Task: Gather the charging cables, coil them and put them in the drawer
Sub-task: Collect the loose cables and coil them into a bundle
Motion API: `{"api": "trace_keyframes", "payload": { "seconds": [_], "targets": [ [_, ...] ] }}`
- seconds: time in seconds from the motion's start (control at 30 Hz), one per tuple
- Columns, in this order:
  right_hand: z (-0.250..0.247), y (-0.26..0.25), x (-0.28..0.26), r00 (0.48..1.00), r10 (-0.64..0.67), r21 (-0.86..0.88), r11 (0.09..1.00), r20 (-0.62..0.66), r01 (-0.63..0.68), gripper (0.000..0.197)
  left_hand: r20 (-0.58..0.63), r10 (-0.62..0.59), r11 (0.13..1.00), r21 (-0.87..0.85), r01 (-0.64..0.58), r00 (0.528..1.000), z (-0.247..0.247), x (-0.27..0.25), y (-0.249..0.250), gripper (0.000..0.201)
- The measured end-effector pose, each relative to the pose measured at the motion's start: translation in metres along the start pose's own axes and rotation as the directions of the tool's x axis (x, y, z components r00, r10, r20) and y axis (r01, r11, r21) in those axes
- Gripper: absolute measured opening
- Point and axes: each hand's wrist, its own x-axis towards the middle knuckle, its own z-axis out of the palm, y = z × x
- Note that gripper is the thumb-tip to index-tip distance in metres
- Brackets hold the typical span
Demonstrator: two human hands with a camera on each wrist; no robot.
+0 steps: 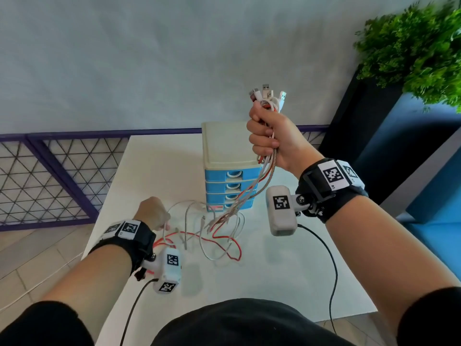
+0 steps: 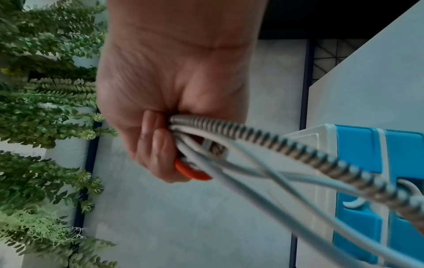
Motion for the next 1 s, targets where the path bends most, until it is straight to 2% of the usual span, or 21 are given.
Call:
{"api": "trace_keyframes", "payload": {
  "seconds": [0.1,0.13,0.2,0.23,0.27,0.33,0.43,0.5,0.53,0.6,0.63,0.67,0.77,0.8,0.87,1.0],
  "targets": [
    [-0.002,0.0,0.002,1.0,-0.015,0.02,1.0,-0.02,0.015,0.033,0.063,0.01,1.0,-0.018,-0.009,0.998,0.006,-0.001,-0.004,0.018],
    [-0.002,0.002,0.004,0.999,-0.019,0.019,1.0,-0.026,0.019,0.033,0.069,0.053,0.998,-0.036,-0.05,0.996,0.007,-0.003,-0.001,0.019],
    [0.001,0.008,0.008,0.999,-0.016,0.007,1.0,-0.038,0.017,0.033,0.024,0.21,0.978,-0.017,-0.21,0.977,0.005,-0.004,0.008,0.032],
    [0.003,0.011,0.01,0.999,-0.014,-0.004,1.0,-0.043,0.013,0.033,-0.022,0.322,0.946,0.031,-0.321,0.946,0.004,-0.006,0.016,0.04],
    [0.005,0.013,0.012,0.999,-0.013,-0.019,1.0,-0.051,0.012,0.033,-0.069,0.432,0.902,0.05,-0.429,0.899,0.002,-0.011,0.027,0.039],
    [0.01,0.018,0.017,0.997,-0.012,-0.048,0.999,-0.08,0.009,0.033,-0.137,0.579,0.8,-0.092,-0.592,0.804,-0.005,-0.029,0.056,0.027],
    [0.012,0.025,0.022,0.989,-0.027,-0.039,0.999,-0.147,0.022,0.034,-0.129,0.694,0.674,-0.232,-0.702,0.709,-0.022,-0.054,0.096,0.042],
    [0.011,0.027,0.024,0.98,-0.055,-0.02,0.998,-0.191,0.052,0.034,-0.11,0.756,0.631,-0.14,-0.763,0.645,-0.029,-0.055,0.107,0.048],
    [0.01,0.026,0.024,0.975,-0.073,-0.017,0.997,-0.21,0.071,0.034,-0.055,0.771,0.634,-0.031,-0.773,0.634,-0.031,-0.053,0.108,0.053],
    [0.007,0.022,0.024,0.963,-0.115,-0.013,0.993,-0.245,0.115,0.033,0.083,0.727,0.664,0.169,-0.729,0.682,-0.036,-0.045,0.103,0.058],
    [0.006,0.02,0.025,0.954,-0.135,-0.009,0.99,-0.267,0.138,0.033,0.108,0.698,0.684,0.193,-0.704,0.708,-0.037,-0.043,0.099,0.058],
    [0.005,0.019,0.026,0.943,-0.156,-0.003,0.987,-0.293,0.162,0.033,0.085,0.695,0.695,0.174,-0.698,0.714,-0.037,-0.043,0.096,0.056],
    [0.005,0.017,0.03,0.905,-0.204,-0.012,0.976,-0.372,0.215,0.034,-0.101,0.745,0.661,-0.018,-0.75,0.659,-0.03,-0.047,0.09,0.027],
    [0.006,0.017,0.03,0.898,-0.21,-0.019,0.975,-0.386,0.22,0.035,-0.12,0.745,0.651,-0.086,-0.754,0.656,-0.025,-0.048,0.089,0.018],
    [0.007,0.018,0.031,0.898,-0.206,-0.02,0.976,-0.39,0.215,0.036,-0.07,0.74,0.656,-0.145,-0.741,0.669,-0.012,-0.048,0.087,0.012],
    [0.011,0.02,0.032,0.915,-0.183,0.006,0.98,-0.36,0.198,0.035,-0.039,0.73,0.674,-0.121,-0.729,0.682,0.01,-0.043,0.084,0.019]
  ]
}}
